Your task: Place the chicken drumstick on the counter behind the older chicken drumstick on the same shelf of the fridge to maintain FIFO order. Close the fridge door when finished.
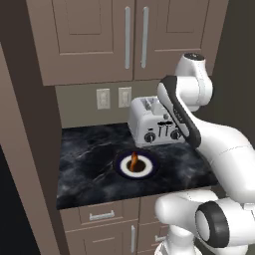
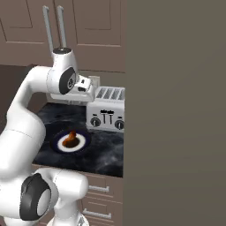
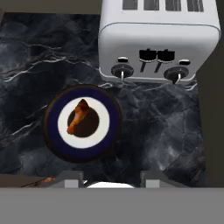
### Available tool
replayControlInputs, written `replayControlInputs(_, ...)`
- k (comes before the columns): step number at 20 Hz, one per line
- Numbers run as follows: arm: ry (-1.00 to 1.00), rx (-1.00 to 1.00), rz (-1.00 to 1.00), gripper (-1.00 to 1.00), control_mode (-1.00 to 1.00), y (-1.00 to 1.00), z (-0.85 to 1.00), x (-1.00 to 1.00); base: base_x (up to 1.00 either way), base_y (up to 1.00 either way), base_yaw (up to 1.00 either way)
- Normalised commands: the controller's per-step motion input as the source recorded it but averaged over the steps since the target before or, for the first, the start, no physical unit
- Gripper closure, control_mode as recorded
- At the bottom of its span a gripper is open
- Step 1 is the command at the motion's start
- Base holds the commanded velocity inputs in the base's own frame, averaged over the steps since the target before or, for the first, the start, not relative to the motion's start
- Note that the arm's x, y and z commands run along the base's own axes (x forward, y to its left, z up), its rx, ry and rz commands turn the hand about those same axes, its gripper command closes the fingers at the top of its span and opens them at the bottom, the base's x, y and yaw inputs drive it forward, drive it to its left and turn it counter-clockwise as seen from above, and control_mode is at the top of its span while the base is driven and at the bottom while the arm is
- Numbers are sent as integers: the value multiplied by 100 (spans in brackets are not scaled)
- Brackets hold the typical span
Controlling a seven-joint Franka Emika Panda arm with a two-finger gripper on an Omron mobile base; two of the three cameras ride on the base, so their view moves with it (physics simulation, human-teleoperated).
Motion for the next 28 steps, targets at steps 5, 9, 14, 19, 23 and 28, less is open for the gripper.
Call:
replayControlInputs(5,0,-3,-11,-100,-100,25,-54,-5,0,0,0)
replayControlInputs(9,0,0,-32,-100,-100,94,-100,0,0,0,0)
replayControlInputs(14,0,7,-23,-100,-100,75,-97,14,0,0,0)
replayControlInputs(19,1,4,-15,-100,-100,46,-59,46,0,0,0)
replayControlInputs(23,10,-2,-4,-100,-100,28,-22,59,0,0,0)
replayControlInputs(28,14,0,0,-100,-100,1,-26,34,0,0,0)
